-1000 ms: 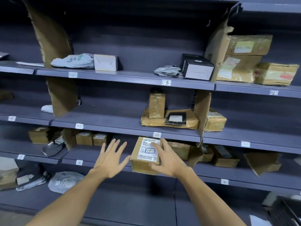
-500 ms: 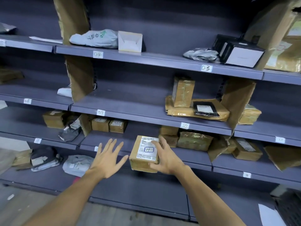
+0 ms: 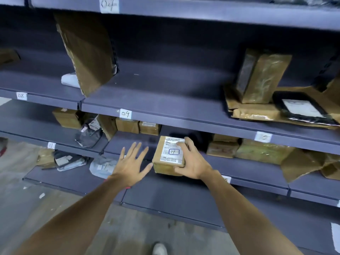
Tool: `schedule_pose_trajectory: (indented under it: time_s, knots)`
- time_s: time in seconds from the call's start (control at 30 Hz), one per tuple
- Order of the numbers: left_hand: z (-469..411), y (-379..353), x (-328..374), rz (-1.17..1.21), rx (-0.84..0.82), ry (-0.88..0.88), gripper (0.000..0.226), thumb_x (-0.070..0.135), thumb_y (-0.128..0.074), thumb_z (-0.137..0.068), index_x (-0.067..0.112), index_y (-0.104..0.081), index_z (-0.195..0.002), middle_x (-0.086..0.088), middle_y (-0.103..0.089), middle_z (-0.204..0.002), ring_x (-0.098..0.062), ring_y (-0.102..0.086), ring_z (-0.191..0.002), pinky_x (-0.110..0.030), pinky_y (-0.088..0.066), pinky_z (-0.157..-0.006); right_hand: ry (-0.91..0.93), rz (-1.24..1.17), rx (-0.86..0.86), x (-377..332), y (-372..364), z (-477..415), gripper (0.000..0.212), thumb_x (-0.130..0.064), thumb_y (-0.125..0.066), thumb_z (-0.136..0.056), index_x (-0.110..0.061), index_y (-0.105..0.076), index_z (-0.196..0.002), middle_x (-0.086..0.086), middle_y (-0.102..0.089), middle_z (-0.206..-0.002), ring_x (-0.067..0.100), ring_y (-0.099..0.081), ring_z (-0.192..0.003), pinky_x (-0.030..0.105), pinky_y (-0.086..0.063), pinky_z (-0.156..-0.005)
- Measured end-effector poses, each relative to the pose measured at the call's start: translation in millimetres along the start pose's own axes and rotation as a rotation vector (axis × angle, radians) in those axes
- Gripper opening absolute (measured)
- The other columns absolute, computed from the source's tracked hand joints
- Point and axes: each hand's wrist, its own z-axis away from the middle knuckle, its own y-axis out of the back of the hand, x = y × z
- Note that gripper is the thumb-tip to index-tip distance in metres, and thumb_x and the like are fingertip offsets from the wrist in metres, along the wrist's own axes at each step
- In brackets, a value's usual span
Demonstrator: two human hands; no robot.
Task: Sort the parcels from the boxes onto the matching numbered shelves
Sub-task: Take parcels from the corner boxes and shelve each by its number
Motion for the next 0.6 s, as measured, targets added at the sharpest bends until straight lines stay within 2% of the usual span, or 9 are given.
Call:
schedule_pose_trajectory:
  time_s: [0.17,0.33,0.5,0.6]
  knots:
    - [-42.6,-22.9,-11.0,0.023,-0.020,-0.040,0.108,0.083,0.017,-0.076,0.023,-0.016,-0.160,-0.006,-0.007,-0.167,-0.023,0.003,-0.154,-0.051,-0.001,-0.123,-0.040,-0.047,-0.018,19.7,-17.9,-47.5,0.094,-0.035,-0.077,-0.072,-0.023,-0.026,-0.151,-0.004,-0.008,-0.155,0.023,-0.020,-0.147,0.032,-0.032,-0.117]
    - [-69.5,-43.5,-22.7,-0.009,-0.075,-0.076,0.114,0.081,0.028,-0.069,0.023,-0.008,-0.160,-0.007,-0.001,-0.168,-0.024,0.007,-0.154,-0.051,0.002,-0.122,-0.064,-0.043,-0.057,32.5,-33.0,-69.8,0.097,-0.033,-0.079,-0.071,-0.023,-0.026,-0.152,0.009,-0.005,-0.162,0.026,-0.012,-0.152,0.032,-0.026,-0.120]
    - [-94.0,-61.9,-32.9,0.006,-0.087,-0.110,0.101,0.078,0.012,-0.079,0.022,-0.010,-0.160,-0.007,-0.002,-0.168,-0.024,0.006,-0.154,-0.052,0.001,-0.122,-0.123,-0.008,-0.062,43.9,-44.1,-83.5,0.097,-0.033,-0.080,-0.072,-0.023,-0.026,-0.152,0.010,-0.006,-0.161,0.029,-0.022,-0.147,0.034,-0.029,-0.119]
    - [-109.0,-76.9,-38.8,0.051,-0.023,-0.128,0.102,0.075,0.014,-0.086,0.015,-0.031,-0.156,-0.014,-0.023,-0.163,-0.030,-0.014,-0.153,-0.057,-0.013,-0.119,-0.145,0.001,-0.007,51.3,-54.6,-93.4,0.093,-0.034,-0.079,-0.073,-0.022,-0.030,-0.150,0.013,-0.020,-0.152,0.034,-0.040,-0.134,0.034,-0.034,-0.115]
